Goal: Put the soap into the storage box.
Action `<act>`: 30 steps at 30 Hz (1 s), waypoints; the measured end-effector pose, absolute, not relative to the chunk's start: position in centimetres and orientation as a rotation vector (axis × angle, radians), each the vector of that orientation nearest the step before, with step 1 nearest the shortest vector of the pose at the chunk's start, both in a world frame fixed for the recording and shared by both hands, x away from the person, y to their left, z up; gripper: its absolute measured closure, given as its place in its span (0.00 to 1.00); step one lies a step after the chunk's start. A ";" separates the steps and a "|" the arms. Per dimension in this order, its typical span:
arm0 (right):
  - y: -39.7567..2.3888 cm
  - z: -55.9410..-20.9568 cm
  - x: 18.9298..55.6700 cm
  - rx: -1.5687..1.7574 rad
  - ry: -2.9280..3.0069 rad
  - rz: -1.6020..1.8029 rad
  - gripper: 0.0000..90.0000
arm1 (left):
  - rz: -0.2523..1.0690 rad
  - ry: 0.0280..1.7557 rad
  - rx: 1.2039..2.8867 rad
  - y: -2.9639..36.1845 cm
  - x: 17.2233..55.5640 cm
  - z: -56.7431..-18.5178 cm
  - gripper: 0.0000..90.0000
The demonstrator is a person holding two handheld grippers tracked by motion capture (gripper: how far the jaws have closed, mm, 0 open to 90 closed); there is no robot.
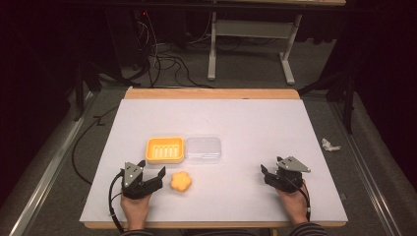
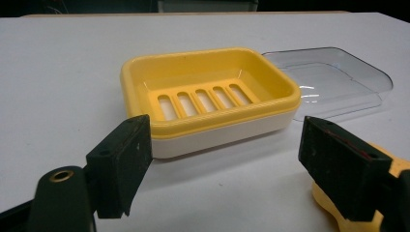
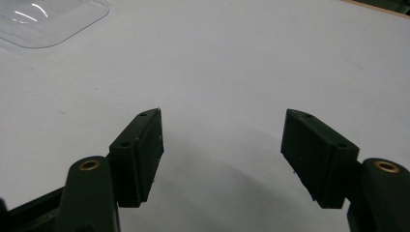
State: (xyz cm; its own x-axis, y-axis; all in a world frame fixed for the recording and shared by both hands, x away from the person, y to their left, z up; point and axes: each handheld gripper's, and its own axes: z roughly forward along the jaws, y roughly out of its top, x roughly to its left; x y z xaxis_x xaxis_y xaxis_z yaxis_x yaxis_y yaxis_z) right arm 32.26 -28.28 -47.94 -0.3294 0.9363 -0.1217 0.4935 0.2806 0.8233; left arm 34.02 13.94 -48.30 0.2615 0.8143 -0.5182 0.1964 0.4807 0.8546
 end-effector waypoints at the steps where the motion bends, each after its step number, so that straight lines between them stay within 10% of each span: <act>1: -28.3 -47.9 32.2 1.283 1.939 0.928 0.36 | 0.535 1.272 1.022 13.9 34.0 -48.3 0.22; 30: -28.5 -47.8 31.9 1.292 1.890 0.937 0.34 | 0.553 1.316 1.112 13.2 34.7 -48.5 0.21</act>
State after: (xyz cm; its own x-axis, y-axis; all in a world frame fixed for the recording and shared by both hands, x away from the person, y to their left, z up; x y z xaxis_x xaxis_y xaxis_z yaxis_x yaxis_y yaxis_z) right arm 31.94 -28.46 -47.85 -0.2982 0.9469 -0.1205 0.4776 0.2573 0.8401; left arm 34.74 13.16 -48.53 0.2303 0.8496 -0.4745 0.2561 0.4175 0.8718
